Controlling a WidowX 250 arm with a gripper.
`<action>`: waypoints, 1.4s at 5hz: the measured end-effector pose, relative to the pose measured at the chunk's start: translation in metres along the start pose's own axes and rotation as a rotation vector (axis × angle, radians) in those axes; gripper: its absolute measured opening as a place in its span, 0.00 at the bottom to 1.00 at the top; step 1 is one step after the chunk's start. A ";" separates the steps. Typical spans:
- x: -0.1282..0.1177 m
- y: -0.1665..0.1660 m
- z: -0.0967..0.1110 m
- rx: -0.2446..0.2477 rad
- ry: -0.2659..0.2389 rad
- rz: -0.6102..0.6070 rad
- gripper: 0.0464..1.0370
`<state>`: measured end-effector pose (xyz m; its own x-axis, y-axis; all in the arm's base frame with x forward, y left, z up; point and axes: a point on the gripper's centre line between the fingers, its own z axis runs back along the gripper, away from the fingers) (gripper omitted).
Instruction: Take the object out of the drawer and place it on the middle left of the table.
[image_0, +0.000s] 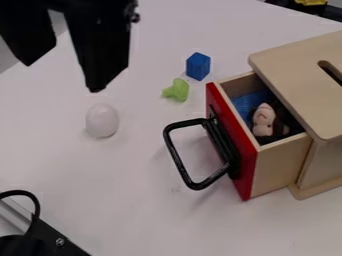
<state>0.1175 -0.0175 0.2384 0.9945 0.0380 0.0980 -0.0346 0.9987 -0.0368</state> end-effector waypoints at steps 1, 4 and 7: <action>-0.001 0.001 -0.003 0.002 0.014 0.002 0.96; 0.061 -0.008 -0.043 -0.037 -0.008 -0.200 0.96; 0.117 -0.028 -0.088 -0.047 -0.065 -0.355 0.96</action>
<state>0.2437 -0.0437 0.1633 0.9352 -0.3072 0.1762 0.3177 0.9476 -0.0344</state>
